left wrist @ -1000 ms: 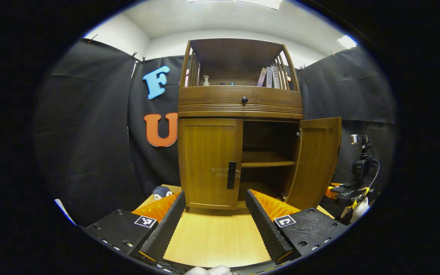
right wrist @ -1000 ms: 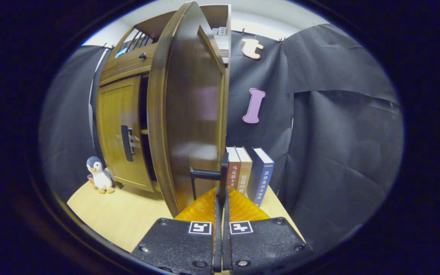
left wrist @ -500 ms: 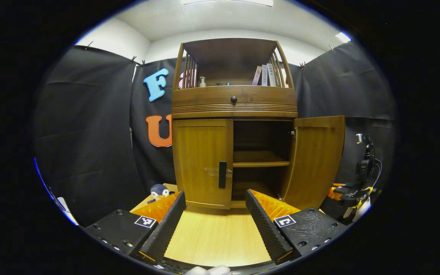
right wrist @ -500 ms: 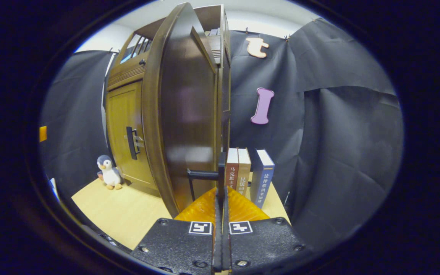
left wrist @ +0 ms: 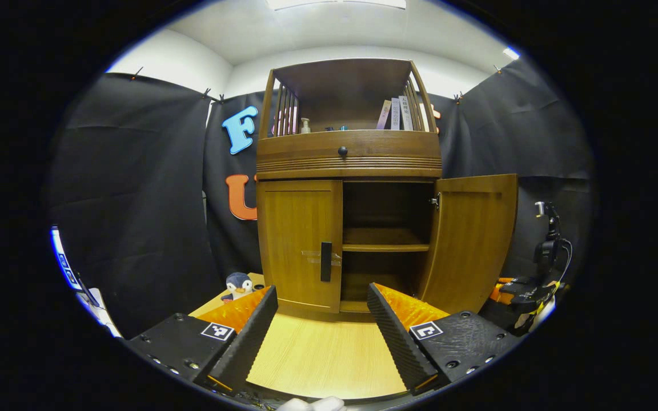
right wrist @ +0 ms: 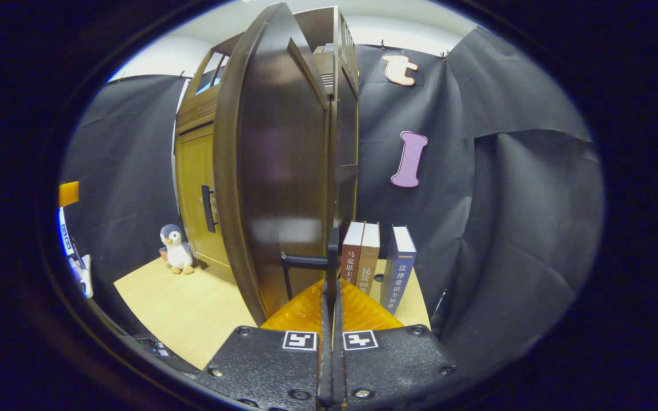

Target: Open the right door of the double-door shoe cabinet with the right hand, and open the left door with the left hand.

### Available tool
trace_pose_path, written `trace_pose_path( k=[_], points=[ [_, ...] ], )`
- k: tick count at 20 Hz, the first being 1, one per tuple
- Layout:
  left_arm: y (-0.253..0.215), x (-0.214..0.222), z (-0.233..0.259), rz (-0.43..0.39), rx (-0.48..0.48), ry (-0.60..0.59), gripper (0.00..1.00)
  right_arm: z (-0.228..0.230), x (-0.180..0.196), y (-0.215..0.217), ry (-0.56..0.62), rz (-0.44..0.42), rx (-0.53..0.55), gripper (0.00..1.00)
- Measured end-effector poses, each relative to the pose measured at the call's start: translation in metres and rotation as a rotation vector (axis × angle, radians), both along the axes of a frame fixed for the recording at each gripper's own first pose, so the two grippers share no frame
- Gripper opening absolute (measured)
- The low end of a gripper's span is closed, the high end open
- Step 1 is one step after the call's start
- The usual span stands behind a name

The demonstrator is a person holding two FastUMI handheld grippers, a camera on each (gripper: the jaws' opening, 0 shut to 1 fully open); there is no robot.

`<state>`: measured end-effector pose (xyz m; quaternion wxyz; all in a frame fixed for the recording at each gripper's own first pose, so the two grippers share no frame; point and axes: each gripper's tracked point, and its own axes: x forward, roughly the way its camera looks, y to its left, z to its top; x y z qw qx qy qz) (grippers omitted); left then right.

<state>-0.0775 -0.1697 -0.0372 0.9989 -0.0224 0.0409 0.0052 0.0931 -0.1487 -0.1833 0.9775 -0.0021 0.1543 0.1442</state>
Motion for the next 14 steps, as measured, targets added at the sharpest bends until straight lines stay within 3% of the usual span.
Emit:
trace_pose_path(
  k=[5, 11, 14],
  points=[
    [0.008, 0.001, 0.000, 0.005, 0.007, 0.005, 0.95, 0.007, -0.004, -0.013, 0.004, -0.059, 0.004, 0.11],
    [0.035, 0.024, 0.000, -0.024, 0.021, 0.006, 0.95, 0.051, -0.035, -0.025, -0.084, -0.151, -0.048, 0.70],
    [0.049, 0.037, 0.003, -0.051, 0.023, -0.005, 0.95, 0.074, -0.054, -0.020, -0.121, -0.206, -0.058, 0.79]
  ],
)
